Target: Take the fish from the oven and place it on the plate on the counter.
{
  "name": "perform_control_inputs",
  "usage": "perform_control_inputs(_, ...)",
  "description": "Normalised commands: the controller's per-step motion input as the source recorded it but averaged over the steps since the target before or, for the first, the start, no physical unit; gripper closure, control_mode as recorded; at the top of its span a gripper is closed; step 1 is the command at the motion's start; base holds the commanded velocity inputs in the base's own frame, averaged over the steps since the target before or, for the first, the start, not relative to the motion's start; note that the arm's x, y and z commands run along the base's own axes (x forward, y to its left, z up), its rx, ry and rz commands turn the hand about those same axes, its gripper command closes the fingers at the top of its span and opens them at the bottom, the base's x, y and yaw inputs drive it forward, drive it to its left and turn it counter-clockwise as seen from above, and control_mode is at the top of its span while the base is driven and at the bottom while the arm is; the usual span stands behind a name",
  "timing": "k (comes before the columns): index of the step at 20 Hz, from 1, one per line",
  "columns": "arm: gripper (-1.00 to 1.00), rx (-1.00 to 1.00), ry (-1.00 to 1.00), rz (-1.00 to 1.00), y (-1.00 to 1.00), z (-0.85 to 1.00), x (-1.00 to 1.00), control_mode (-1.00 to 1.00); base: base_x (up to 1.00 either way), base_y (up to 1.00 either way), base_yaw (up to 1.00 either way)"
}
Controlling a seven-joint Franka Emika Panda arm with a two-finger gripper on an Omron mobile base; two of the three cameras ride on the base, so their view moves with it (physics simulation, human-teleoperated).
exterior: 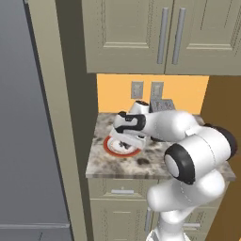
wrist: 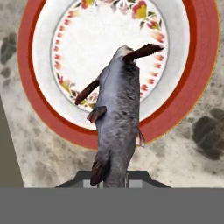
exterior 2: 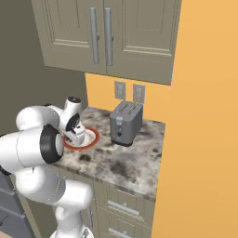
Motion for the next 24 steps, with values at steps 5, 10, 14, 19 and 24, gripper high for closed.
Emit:
perform_control_inputs(5, 1.0, -0.04, 0.0, 0.08, 0.0, -0.39, 0.08, -1.0, 0.0, 0.0, 0.0)
perform_control_inputs(10, 1.0, -0.01, 0.02, 0.07, 0.0, -0.33, 0.13, -1.0, 0.0, 0.0, 0.0)
perform_control_inputs(14, 1.0, 0.0, 0.0, 0.06, 0.0, -0.22, 0.21, -1.0, 0.0, 0.0, 0.0)
perform_control_inputs(19, 1.0, 0.0, 0.0, 0.05, 0.0, -0.24, 0.31, -1.0, 0.0, 0.0, 0.0)
perform_control_inputs(24, -1.0, 0.0, 0.0, 0.05, -0.48, -0.08, 0.18, -1.0, 0.0, 0.0, 0.0)
